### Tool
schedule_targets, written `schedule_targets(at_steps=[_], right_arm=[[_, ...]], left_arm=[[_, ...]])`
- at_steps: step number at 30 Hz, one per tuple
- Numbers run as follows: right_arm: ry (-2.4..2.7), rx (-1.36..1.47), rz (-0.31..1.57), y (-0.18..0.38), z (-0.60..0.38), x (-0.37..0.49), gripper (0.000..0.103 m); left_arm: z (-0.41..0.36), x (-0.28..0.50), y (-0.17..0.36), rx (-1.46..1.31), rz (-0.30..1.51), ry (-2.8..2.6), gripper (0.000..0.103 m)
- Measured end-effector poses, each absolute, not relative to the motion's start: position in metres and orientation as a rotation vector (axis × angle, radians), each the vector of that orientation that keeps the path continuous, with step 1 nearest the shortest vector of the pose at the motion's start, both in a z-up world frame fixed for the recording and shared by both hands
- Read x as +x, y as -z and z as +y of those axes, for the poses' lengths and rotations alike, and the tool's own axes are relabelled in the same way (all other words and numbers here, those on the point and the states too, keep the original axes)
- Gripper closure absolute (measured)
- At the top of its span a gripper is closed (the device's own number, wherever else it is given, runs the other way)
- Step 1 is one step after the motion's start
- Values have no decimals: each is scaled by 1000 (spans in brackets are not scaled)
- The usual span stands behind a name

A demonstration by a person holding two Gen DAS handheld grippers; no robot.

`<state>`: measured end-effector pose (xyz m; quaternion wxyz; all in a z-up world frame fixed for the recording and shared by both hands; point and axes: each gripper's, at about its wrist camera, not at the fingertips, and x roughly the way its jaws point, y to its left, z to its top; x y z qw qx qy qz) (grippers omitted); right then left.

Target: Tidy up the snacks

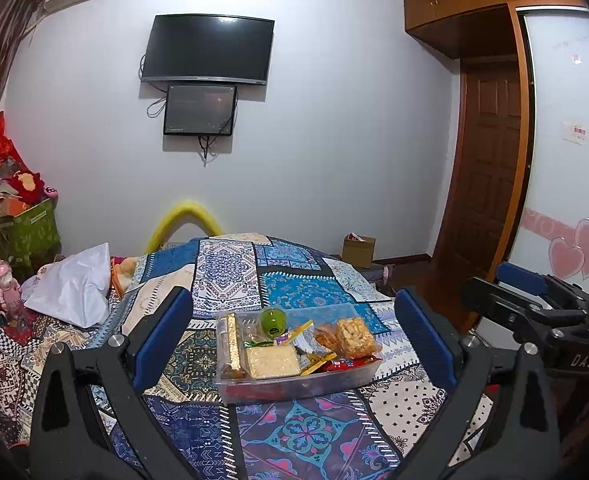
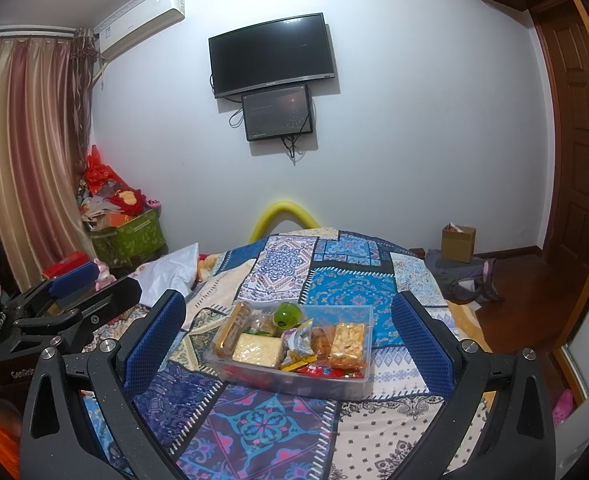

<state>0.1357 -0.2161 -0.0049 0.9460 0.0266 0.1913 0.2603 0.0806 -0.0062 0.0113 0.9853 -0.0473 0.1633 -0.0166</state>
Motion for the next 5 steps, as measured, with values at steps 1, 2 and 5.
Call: schedule_targets(at_steps=[1,2,5], right_arm=[[-529,54,391,5,-216,136,0],[-529,54,393,5,-216,136,0],[-527,54,396,5,-217,138,0]], left_arm=[[-6,81,-11,-96,331,38,1],[-5,82,-10,-98,335,38,1],[-2,86,-7,-113,352,34,1]])
